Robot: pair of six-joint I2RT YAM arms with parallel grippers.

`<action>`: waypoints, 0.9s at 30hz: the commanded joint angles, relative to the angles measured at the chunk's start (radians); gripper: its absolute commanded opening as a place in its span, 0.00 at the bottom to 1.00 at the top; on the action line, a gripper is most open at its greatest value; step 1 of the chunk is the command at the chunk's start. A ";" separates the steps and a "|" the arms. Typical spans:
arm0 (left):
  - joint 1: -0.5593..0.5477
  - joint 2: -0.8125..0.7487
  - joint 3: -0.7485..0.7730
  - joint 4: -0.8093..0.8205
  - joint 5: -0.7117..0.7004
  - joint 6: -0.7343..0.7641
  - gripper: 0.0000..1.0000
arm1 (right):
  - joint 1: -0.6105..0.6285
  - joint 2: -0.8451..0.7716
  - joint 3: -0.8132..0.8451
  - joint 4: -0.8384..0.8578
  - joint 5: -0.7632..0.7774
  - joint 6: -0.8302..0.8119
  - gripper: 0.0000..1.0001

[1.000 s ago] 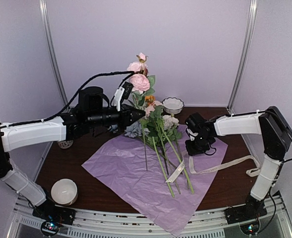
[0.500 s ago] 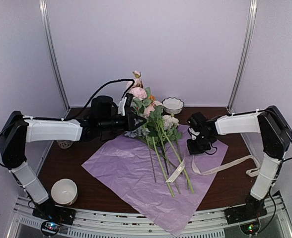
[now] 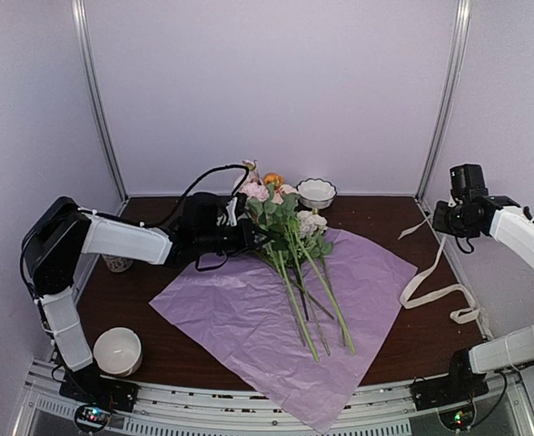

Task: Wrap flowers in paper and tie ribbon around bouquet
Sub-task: Move the ribbon to the corner of the board, then place the fake flower on the flattened wrapping paper.

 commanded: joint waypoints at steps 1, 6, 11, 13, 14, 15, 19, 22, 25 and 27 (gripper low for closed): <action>0.009 0.061 0.055 0.007 0.017 0.006 0.00 | 0.002 0.063 0.002 -0.084 0.030 -0.027 0.53; 0.013 0.103 0.090 -0.052 0.010 0.048 0.00 | 0.033 0.041 -0.030 -0.028 -0.056 -0.006 0.60; 0.026 0.138 0.100 -0.061 0.002 0.044 0.00 | 0.288 0.109 -0.034 0.009 -0.138 -0.035 0.62; 0.030 0.158 0.113 -0.069 0.008 0.046 0.00 | 0.388 0.184 -0.022 0.011 -0.165 -0.016 0.59; 0.030 0.167 0.120 -0.074 0.012 0.050 0.00 | 0.434 0.222 -0.018 0.009 -0.164 0.003 0.57; 0.030 0.177 0.126 -0.080 0.014 0.054 0.00 | 0.474 0.258 -0.013 0.007 -0.150 0.029 0.55; 0.035 0.201 0.134 -0.085 0.013 0.062 0.00 | 0.622 0.368 -0.003 0.026 -0.073 0.120 0.53; 0.048 0.222 0.150 -0.097 0.012 0.074 0.00 | 0.714 0.439 0.024 0.038 -0.044 0.160 0.50; 0.060 0.247 0.190 -0.129 0.022 0.104 0.00 | 0.785 0.505 0.080 0.021 -0.007 0.187 0.47; 0.062 0.262 0.217 -0.153 0.019 0.131 0.00 | 0.823 0.540 0.116 0.016 0.003 0.193 0.46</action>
